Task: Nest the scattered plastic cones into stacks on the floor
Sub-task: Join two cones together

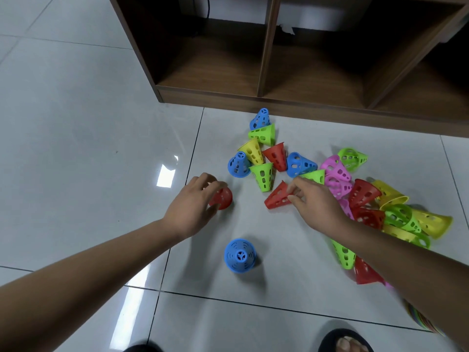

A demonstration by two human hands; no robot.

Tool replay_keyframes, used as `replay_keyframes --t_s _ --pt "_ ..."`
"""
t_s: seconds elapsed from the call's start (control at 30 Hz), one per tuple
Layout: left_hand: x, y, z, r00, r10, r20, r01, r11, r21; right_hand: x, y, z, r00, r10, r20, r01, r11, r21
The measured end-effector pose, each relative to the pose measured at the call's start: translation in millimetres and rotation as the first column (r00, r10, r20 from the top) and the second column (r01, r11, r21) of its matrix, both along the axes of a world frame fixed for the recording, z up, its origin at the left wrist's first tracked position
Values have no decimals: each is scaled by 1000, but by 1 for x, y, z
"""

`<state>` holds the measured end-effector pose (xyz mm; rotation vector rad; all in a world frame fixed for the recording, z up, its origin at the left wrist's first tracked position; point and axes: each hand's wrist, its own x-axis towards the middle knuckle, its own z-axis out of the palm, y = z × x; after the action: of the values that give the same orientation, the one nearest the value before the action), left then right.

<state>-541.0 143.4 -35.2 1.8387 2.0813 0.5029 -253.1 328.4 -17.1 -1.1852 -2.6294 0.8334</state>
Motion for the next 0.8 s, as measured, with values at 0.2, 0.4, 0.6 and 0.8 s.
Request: replay_keyframes --t_s 0.2,0.4,0.6,0.8 --pt "0 -23 -16 985 44 166 -31 996 -82 9 -32 5 970 -234 -72 207 940 -269" --pt "1 -46 -20 972 116 205 -103 992 -76 12 -71 32 826 -533 -183 241 629 -739" --pt "10 -56 6 953 137 270 -134 991 -32 10 -107 46 758 -630 -169 82 349 -934" --pt "37 -59 61 862 271 428 -315 948 34 9 -125 33 844 -526 -104 125 382 -916"
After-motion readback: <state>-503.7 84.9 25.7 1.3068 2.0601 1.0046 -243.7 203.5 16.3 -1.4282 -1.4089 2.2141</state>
